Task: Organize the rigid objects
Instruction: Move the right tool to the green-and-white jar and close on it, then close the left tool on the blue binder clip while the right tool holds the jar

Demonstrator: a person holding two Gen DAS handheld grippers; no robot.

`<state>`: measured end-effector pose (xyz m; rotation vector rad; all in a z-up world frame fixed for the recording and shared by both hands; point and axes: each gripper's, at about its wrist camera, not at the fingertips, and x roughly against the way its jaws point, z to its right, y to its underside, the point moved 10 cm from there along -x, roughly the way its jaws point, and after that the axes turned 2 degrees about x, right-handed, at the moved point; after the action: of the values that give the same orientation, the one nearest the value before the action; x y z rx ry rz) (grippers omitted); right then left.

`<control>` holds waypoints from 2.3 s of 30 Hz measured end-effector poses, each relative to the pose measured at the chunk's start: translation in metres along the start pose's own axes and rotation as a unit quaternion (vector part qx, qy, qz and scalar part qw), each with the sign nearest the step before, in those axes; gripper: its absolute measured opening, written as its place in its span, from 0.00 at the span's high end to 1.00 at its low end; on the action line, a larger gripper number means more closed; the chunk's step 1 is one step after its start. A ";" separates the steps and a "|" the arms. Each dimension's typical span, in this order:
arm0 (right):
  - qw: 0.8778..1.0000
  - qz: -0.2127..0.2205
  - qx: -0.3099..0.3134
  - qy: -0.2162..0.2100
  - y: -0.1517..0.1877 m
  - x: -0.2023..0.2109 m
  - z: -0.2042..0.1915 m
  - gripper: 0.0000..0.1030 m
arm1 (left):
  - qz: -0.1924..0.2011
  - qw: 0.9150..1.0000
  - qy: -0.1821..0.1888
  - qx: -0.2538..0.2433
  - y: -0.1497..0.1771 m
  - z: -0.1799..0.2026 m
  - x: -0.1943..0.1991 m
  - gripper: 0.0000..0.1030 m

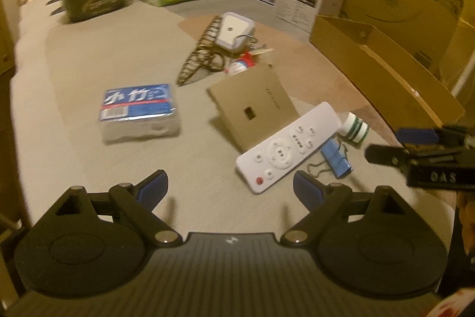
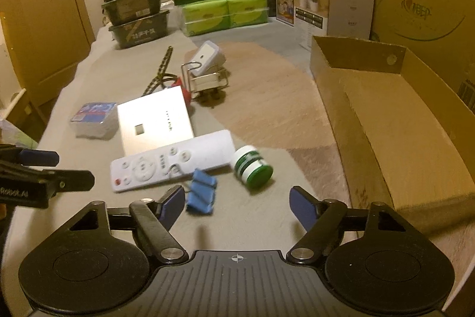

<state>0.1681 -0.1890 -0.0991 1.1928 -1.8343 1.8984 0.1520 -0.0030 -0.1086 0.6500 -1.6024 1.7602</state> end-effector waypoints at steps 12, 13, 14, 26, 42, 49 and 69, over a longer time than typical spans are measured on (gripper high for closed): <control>1.000 -0.004 0.008 0.003 -0.008 -0.029 0.018 0.37 | 0.002 0.997 0.047 -0.066 -0.009 0.028 -0.029 0.25; 1.000 -0.005 0.007 0.001 -0.009 -0.032 0.019 0.39 | 0.002 0.997 0.046 -0.065 -0.009 0.029 -0.030 0.25; 1.000 -0.007 0.006 -0.001 -0.009 -0.034 0.020 0.40 | 0.003 0.997 0.046 -0.065 -0.009 0.029 -0.031 0.25; 0.999 -0.016 0.029 -0.017 -0.014 -0.058 0.019 0.60 | 0.011 0.998 0.045 -0.051 -0.004 0.038 -0.028 0.25; 1.000 0.025 0.003 -0.006 -0.018 -0.018 0.040 0.69 | 0.012 0.986 0.093 -0.141 0.008 0.107 -0.037 0.34; 0.999 0.035 -0.001 -0.005 -0.020 -0.009 0.044 0.70 | 0.015 0.978 0.092 -0.188 0.003 0.119 -0.051 0.56; 0.999 0.041 -0.009 0.004 -0.017 0.011 0.051 0.69 | 0.007 0.963 0.123 -0.239 0.018 0.141 -0.045 0.68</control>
<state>0.1916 -0.2366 -0.0859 1.1182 -1.9193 1.9223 0.1581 -0.1491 -0.1363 0.1830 -1.7618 1.3239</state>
